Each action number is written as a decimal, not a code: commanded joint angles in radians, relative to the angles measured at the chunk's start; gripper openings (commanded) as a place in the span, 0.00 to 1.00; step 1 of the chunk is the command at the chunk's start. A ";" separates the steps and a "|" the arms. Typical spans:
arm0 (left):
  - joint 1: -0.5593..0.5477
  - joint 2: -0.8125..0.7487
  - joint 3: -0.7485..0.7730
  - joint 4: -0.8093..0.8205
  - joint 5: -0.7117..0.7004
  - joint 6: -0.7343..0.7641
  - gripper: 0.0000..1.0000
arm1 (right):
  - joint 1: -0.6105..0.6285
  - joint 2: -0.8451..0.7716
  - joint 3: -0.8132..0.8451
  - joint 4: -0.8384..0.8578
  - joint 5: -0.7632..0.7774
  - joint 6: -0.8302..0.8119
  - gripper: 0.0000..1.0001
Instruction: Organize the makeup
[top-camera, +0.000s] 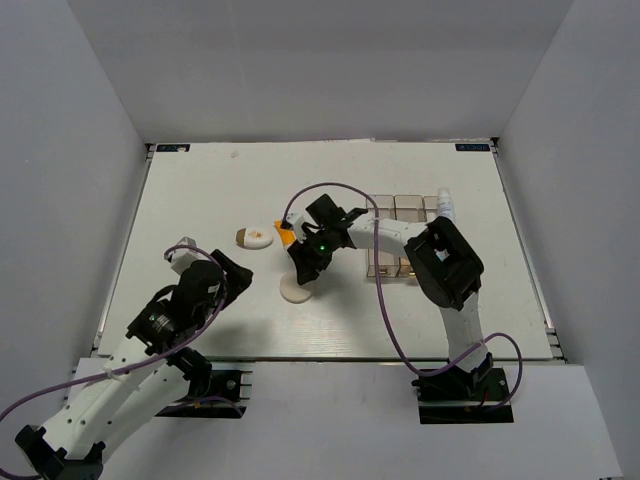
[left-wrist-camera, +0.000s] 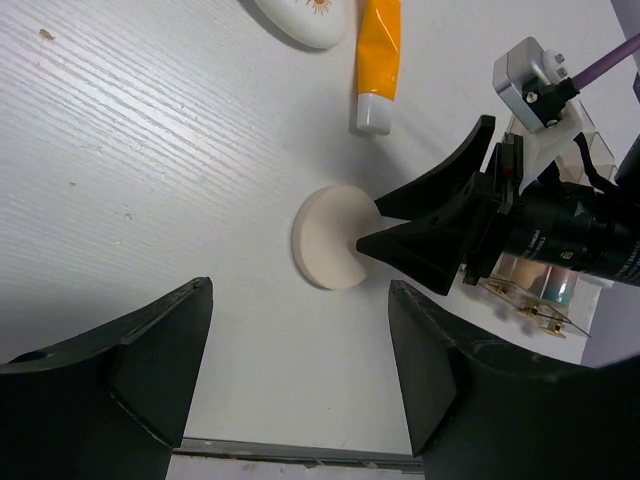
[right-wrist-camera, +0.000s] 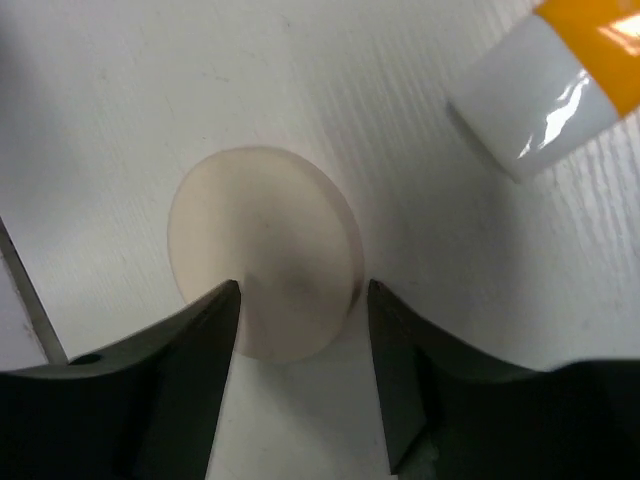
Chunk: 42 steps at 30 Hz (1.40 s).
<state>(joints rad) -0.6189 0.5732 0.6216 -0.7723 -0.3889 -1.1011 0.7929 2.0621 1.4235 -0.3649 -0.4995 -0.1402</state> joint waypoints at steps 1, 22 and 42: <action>0.001 0.007 0.001 -0.019 -0.034 -0.013 0.81 | 0.022 0.026 0.015 -0.043 0.022 -0.012 0.53; 0.001 0.120 -0.048 0.145 -0.034 0.009 0.84 | -0.147 -0.362 0.009 -0.146 0.206 -0.190 0.00; 0.001 0.255 -0.031 0.269 -0.031 0.113 0.89 | -0.558 -0.525 -0.163 -0.060 0.630 -0.243 0.00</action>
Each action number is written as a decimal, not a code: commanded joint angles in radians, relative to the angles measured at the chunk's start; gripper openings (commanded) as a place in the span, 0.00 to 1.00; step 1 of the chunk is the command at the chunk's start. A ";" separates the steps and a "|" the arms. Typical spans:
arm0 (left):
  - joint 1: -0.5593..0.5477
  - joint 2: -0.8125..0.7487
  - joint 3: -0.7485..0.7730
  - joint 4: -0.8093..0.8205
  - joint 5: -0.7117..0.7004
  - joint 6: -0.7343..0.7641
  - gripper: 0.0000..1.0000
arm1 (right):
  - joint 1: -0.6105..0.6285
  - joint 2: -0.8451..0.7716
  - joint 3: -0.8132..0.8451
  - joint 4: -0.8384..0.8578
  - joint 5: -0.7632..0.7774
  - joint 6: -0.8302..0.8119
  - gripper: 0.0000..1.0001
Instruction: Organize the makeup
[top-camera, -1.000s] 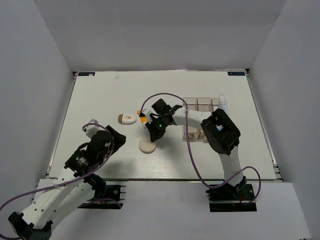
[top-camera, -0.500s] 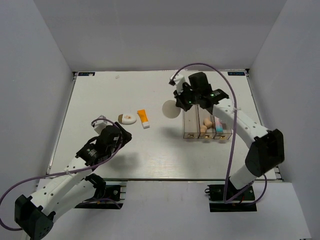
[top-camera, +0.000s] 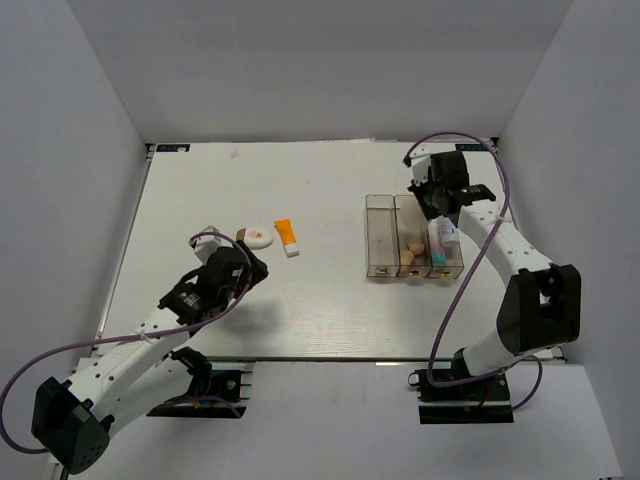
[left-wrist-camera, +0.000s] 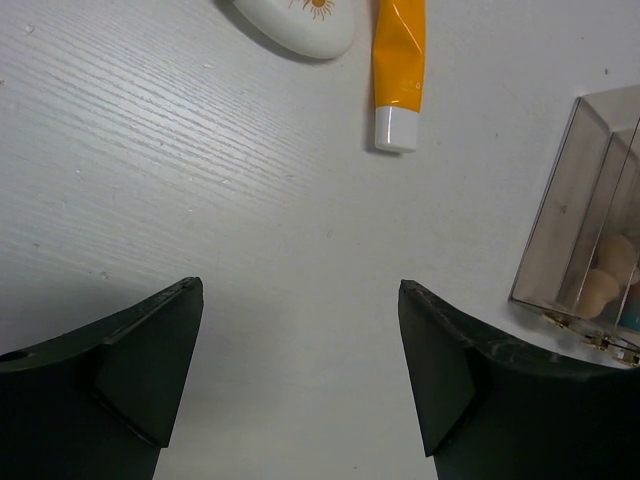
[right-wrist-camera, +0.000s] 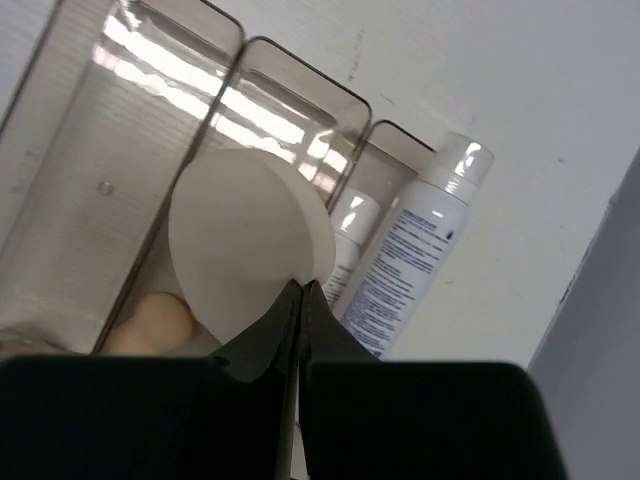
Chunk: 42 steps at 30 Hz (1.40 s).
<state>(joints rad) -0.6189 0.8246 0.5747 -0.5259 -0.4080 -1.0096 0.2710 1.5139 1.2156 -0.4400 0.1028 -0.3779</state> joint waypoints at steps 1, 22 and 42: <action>0.001 0.005 0.016 0.020 -0.012 0.023 0.89 | -0.042 0.032 0.056 0.011 0.025 -0.006 0.00; 0.103 0.401 0.216 0.147 0.110 0.212 0.90 | -0.069 0.181 0.176 -0.074 -0.077 0.019 0.62; 0.142 1.099 0.892 -0.043 0.190 0.491 0.74 | -0.070 0.022 0.099 0.014 -0.319 0.122 0.11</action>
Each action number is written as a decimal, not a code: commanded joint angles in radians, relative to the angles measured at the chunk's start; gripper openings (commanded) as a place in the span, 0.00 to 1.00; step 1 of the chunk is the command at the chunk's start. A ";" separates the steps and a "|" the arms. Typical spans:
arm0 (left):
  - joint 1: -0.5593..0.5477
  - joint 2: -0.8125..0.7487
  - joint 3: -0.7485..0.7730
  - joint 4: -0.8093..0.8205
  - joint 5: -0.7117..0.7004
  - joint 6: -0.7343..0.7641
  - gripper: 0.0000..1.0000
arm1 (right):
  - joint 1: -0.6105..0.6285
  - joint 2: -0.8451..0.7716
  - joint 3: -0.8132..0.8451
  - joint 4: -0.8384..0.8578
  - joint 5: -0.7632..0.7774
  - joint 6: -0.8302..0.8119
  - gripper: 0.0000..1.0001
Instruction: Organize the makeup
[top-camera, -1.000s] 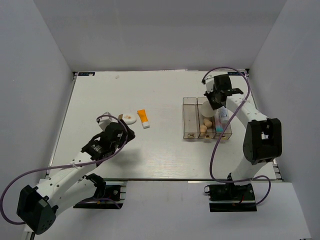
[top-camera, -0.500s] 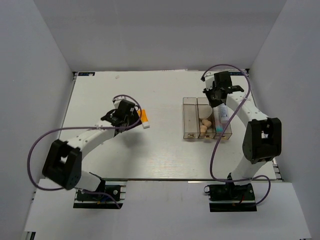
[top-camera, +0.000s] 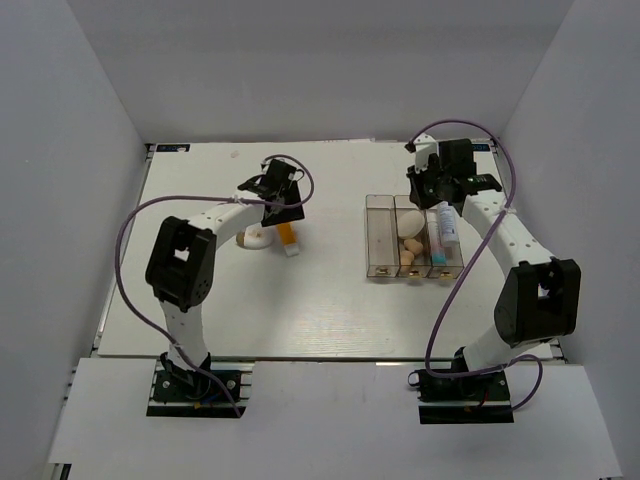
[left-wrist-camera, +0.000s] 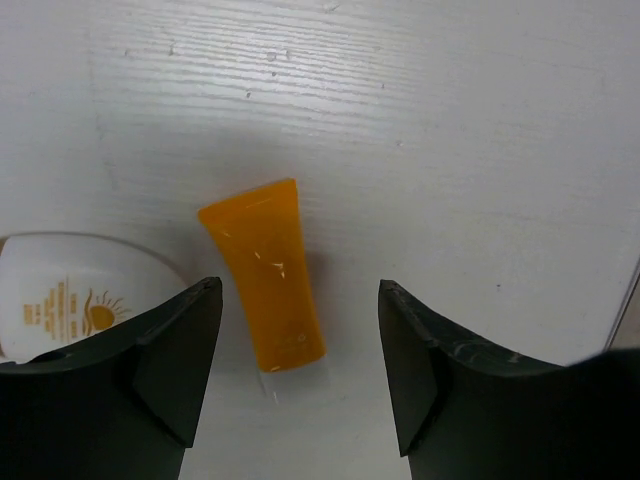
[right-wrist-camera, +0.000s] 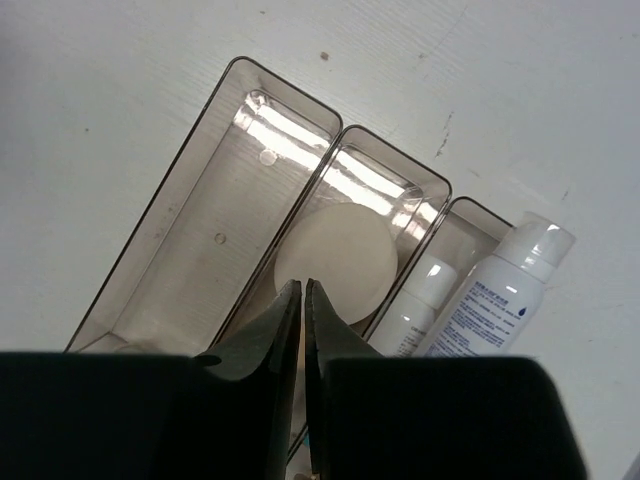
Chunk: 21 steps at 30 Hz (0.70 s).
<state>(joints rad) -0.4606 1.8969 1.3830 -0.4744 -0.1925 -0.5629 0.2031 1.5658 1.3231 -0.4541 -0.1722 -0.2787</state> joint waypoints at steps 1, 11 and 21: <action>-0.016 0.040 0.102 -0.131 -0.027 0.040 0.74 | -0.002 -0.032 -0.012 0.031 -0.047 0.026 0.12; -0.016 0.123 0.162 -0.233 -0.036 0.040 0.73 | -0.001 -0.039 -0.035 0.061 -0.062 0.049 0.13; -0.055 0.215 0.203 -0.265 0.001 0.035 0.55 | -0.002 -0.062 -0.059 0.075 -0.079 0.064 0.18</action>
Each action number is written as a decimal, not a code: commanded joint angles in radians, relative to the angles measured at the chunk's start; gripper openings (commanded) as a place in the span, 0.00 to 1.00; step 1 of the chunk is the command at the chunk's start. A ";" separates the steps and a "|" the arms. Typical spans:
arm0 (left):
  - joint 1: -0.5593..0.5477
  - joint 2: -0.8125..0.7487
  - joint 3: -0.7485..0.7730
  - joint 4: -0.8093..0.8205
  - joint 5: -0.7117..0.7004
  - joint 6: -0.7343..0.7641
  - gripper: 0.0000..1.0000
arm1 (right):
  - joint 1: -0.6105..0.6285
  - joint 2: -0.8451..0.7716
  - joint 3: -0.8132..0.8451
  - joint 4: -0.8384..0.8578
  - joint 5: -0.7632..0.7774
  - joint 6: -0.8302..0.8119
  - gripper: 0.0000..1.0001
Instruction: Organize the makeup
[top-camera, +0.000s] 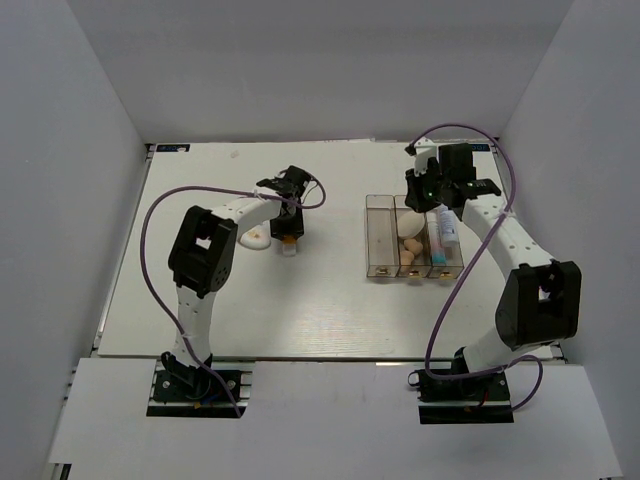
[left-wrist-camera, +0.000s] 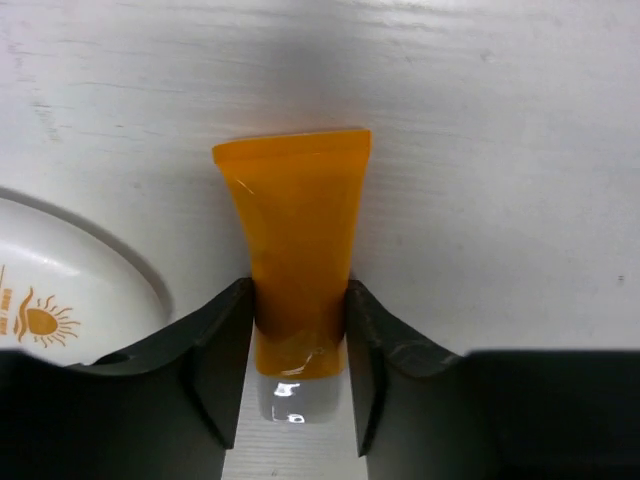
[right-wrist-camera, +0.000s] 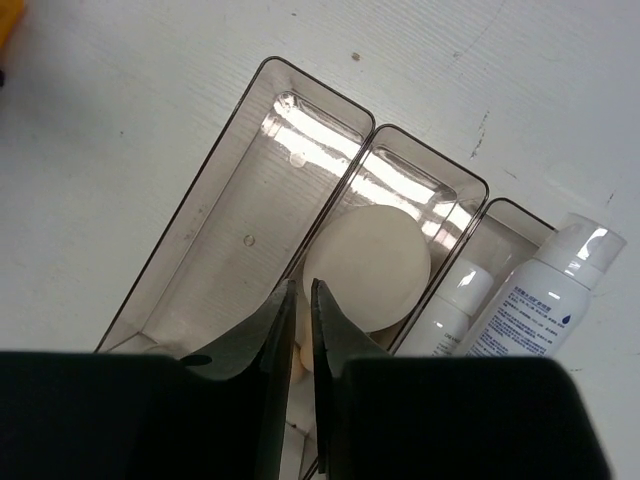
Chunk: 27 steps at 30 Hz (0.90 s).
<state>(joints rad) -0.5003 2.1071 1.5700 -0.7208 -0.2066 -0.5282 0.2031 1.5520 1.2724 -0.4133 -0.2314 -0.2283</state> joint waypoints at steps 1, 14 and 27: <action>-0.015 0.005 0.015 -0.016 0.016 -0.001 0.49 | -0.004 -0.056 -0.013 0.034 -0.019 0.014 0.18; -0.073 -0.271 -0.094 0.384 0.519 0.056 0.29 | -0.004 -0.112 -0.031 0.079 0.003 0.037 0.26; -0.173 -0.042 0.036 0.713 0.753 -0.259 0.30 | -0.024 -0.164 -0.053 0.133 0.064 0.067 0.30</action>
<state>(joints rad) -0.6476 2.0258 1.5806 -0.0776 0.4957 -0.6933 0.1925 1.4368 1.2297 -0.3363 -0.1902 -0.1814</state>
